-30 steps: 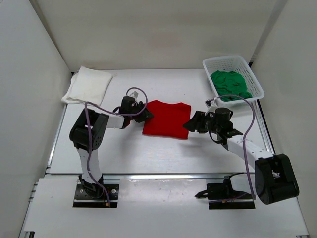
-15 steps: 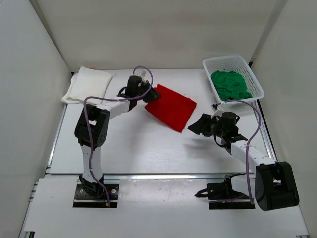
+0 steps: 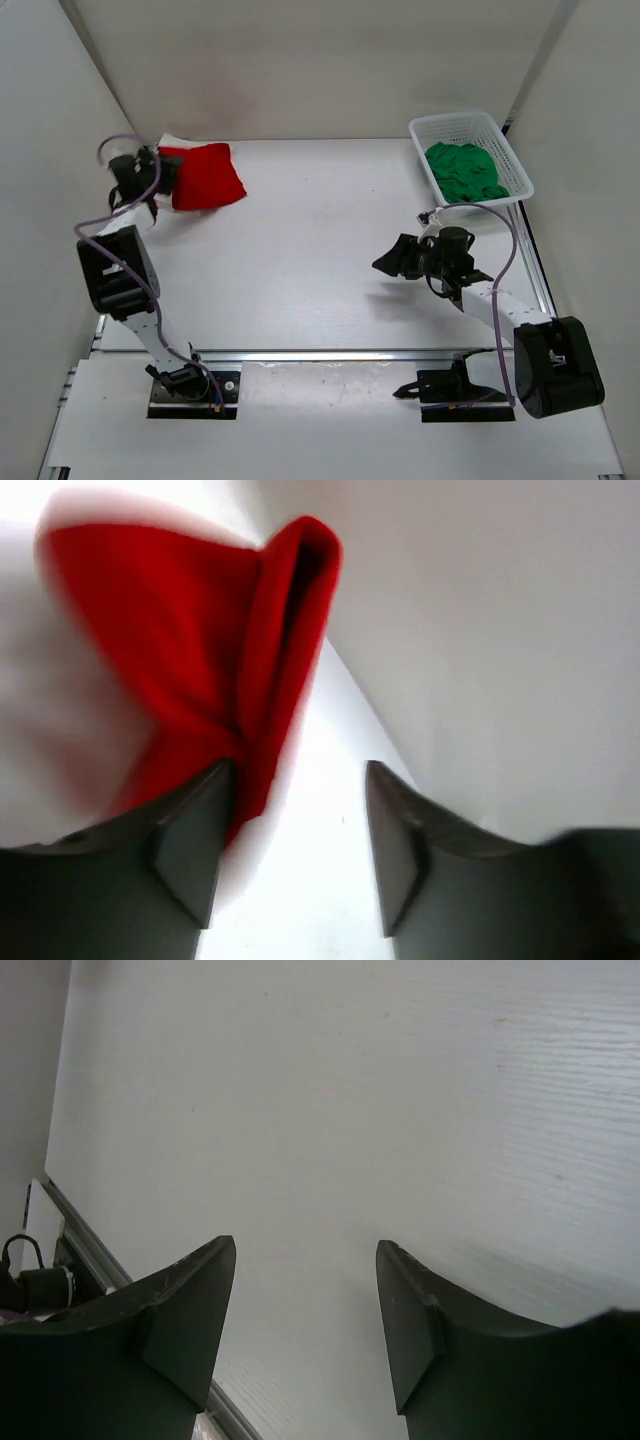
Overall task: Fold and stack the t-shirts
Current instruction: Put the neatly folded tshirt into the corner of the board with the left arm, then grab crumpled tshirt from bin with the right arm
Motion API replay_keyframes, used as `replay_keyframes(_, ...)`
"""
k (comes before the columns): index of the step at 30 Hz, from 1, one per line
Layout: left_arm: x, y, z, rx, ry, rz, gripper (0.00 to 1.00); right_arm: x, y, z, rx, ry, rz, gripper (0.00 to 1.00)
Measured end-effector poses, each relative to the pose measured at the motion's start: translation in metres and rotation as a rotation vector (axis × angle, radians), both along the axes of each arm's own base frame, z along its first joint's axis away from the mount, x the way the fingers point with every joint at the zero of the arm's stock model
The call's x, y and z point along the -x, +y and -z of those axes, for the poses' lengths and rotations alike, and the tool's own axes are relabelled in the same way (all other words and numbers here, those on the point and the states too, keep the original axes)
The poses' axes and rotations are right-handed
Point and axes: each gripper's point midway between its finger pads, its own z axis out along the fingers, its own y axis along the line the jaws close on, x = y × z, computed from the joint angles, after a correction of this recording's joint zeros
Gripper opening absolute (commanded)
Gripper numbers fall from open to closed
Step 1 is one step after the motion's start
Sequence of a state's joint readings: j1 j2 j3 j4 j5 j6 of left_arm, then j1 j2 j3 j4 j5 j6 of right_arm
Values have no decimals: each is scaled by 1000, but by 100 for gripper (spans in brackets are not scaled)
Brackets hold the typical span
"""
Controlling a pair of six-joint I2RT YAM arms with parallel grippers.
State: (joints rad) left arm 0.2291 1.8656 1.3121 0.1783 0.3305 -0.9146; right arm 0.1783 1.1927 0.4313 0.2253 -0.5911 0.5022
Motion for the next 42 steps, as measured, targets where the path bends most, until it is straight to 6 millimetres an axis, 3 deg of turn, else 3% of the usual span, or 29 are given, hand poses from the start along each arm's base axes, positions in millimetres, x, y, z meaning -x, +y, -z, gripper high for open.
replay_keyframes(1,16,31,12,32,14,-83,88,3,5,1,1,2,-17,58)
replay_keyframes(2,33,57,25,61,35,-155,99,6,10,1,0,2,-35,60)
replay_keyframes(5,79,118,70,161,117,-360,98,19,26,6,7,6,-91,61)
replay_keyframes(7,93,127,88,182,162,-417,98,26,33,14,17,27,-118,61)
replay_keyframes(9,93,116,91,174,179,-413,99,32,36,21,31,52,-129,61)
replay_keyframes(10,90,107,88,162,175,-396,99,32,35,23,39,58,-127,61)
replay_keyframes(13,82,75,63,119,139,-331,98,29,31,26,56,56,-107,43)
replay_keyframes(15,78,57,41,77,94,-293,99,25,26,27,68,63,-81,8)
replay_keyframes(17,74,35,17,31,43,-250,97,14,18,22,90,64,-41,0)
replay_keyframes(19,69,4,-7,-24,-11,-194,73,-6,12,10,113,42,1,0)
replay_keyframes(20,67,-17,-17,-45,-36,-149,67,-17,10,2,122,29,21,0)
replay_keyframes(21,66,-46,-26,-72,-61,-88,49,-31,7,-8,132,10,42,0)
replay_keyframes(22,68,-77,-33,-91,-81,-22,41,-48,3,-19,143,-15,72,0)
replay_keyframes(25,90,-185,-38,-140,-124,224,33,-93,-23,-47,172,-74,184,0)
replay_keyframes(28,135,-276,-27,-154,-135,456,28,-137,-69,-67,237,-98,339,0)
replay_keyframes(31,188,-332,5,-153,-99,635,26,-180,-122,-79,308,-90,479,2)
replay_keyframes(33,225,-354,35,-169,-40,740,26,-205,-159,-79,348,-73,560,7)
replay_keyframes(37,281,-370,82,-197,51,894,27,-244,-219,-65,441,-24,665,27)
replay_keyframes(42,334,-353,140,-246,174,986,33,-287,-254,-35,525,55,670,46)
